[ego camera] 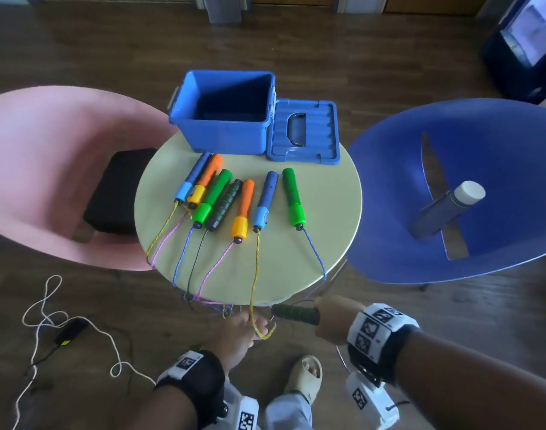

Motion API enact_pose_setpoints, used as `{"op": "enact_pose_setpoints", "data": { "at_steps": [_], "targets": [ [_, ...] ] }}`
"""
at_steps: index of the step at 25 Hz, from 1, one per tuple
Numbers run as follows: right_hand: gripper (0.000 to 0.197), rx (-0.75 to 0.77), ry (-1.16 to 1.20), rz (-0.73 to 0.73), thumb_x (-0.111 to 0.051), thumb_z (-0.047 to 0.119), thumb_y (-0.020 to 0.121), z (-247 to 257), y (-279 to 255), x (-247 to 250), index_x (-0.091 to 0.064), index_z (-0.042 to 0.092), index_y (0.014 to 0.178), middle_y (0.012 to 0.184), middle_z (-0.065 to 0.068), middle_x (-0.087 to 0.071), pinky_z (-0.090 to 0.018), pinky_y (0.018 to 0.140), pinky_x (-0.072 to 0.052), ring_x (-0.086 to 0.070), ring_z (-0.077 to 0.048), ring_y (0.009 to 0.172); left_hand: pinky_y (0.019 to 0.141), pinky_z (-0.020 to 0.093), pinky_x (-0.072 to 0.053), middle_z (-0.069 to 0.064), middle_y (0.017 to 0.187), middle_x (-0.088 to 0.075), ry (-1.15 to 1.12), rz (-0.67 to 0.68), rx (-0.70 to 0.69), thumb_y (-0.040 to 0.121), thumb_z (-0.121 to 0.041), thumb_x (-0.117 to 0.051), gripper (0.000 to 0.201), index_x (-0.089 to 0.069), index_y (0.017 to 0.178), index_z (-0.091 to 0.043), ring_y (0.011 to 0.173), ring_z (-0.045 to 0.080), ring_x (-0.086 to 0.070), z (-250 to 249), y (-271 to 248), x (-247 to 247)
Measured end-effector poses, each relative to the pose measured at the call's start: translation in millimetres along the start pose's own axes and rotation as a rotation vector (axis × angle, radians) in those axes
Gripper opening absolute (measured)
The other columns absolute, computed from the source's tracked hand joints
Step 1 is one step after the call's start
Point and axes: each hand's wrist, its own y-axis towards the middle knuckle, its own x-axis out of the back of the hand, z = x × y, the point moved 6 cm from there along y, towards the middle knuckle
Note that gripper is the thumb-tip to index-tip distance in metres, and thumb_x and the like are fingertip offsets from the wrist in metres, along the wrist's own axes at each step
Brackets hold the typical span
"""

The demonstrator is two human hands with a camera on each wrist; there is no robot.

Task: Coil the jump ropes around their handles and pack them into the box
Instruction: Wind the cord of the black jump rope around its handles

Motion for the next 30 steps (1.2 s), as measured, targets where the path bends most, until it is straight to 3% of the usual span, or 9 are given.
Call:
{"op": "enact_pose_setpoints", "data": {
  "at_steps": [4,6,10,14,17,21,24,27,30],
  "targets": [
    [0.014,0.068,0.001,-0.026,-0.051,0.02,0.084,31,24,-6,-0.057,0.03,0.089,0.089,0.009,-0.064,-0.032,0.079,-0.055,-0.065,-0.02,0.085,0.066,0.025,-0.049,-0.006,0.069,-0.068,0.062,-0.006,-0.103,0.078,-0.003,-0.054,0.029,-0.071,0.073,-0.026,0.064,0.005,-0.066,-11,2,5],
    [0.018,0.084,-0.002,-0.024,-0.052,0.021,0.083,39,33,-9,-0.059,0.032,0.096,0.096,0.01,-0.067,-0.034,0.084,-0.052,-0.065,-0.021,0.092,0.07,0.029,-0.051,-0.01,0.069,-0.067,0.208,-0.041,-0.156,0.078,-0.012,-0.06,0.027,-0.072,0.085,-0.035,0.066,0.007,-0.063,-14,3,11],
    [0.016,0.077,-0.033,-0.041,-0.057,0.024,0.085,46,44,-11,-0.052,0.04,0.089,0.097,0.016,-0.062,-0.037,0.086,-0.032,-0.057,-0.018,0.098,0.079,0.027,-0.048,-0.013,0.1,-0.06,0.773,-0.159,-0.311,0.086,-0.034,-0.059,0.028,-0.062,0.113,-0.039,0.093,0.012,-0.062,-27,-7,18],
    [0.018,0.077,-0.019,-0.019,-0.064,0.032,0.088,50,47,-10,-0.055,0.044,0.097,0.088,0.021,-0.053,-0.043,0.095,-0.03,-0.049,-0.015,0.1,0.075,0.028,-0.045,-0.012,0.115,-0.051,1.015,-0.157,-0.412,0.085,-0.049,-0.054,0.038,-0.053,0.122,-0.039,0.098,0.014,-0.061,-35,-18,20],
    [0.039,0.09,-0.023,-0.033,-0.067,0.042,0.087,53,41,-7,-0.052,0.044,0.124,0.118,0.015,-0.061,-0.043,0.106,-0.029,-0.05,-0.018,0.121,0.071,0.027,-0.043,-0.011,0.105,-0.062,1.016,-0.163,-0.386,0.088,-0.052,-0.054,0.03,-0.056,0.113,-0.035,0.095,0.015,-0.064,-34,-17,32],
    [0.069,0.129,-0.01,0.004,-0.061,0.038,0.086,48,38,-20,-0.029,0.051,0.146,0.149,0.019,-0.042,-0.044,0.114,-0.031,-0.036,-0.017,0.141,0.068,0.03,-0.047,-0.006,0.085,-0.065,0.945,-0.175,-0.338,0.082,-0.058,-0.059,0.035,-0.058,0.092,-0.024,0.081,0.015,-0.062,-31,-23,50],
    [0.071,0.11,0.05,0.047,-0.062,0.034,0.085,39,33,-23,-0.03,0.046,0.147,0.149,0.012,-0.045,-0.036,0.111,-0.038,-0.043,-0.019,0.138,0.061,0.032,-0.045,-0.004,0.071,-0.056,0.972,-0.311,-0.31,0.077,-0.065,-0.056,0.045,-0.047,0.076,-0.022,0.074,0.019,-0.059,-35,-38,70],
    [0.048,0.093,0.009,0.111,-0.058,0.028,0.094,29,21,-16,-0.049,0.023,0.14,0.139,0.0,-0.055,-0.03,0.105,-0.041,-0.052,-0.02,0.126,0.058,0.03,-0.033,-0.003,0.076,-0.061,1.036,-0.449,-0.273,0.079,-0.063,-0.059,0.046,-0.054,0.081,-0.018,0.077,0.019,-0.061,-51,-61,86],
    [0.041,0.079,-0.002,0.137,-0.058,0.031,0.093,20,8,-12,-0.055,0.02,0.133,0.135,0.0,-0.058,-0.028,0.104,-0.041,-0.053,-0.018,0.124,0.051,0.029,-0.025,-0.005,0.062,-0.048,1.051,-0.553,-0.316,0.073,-0.057,-0.07,0.045,-0.047,0.067,-0.019,0.066,0.022,-0.061,-69,-87,98]
  ]
}}
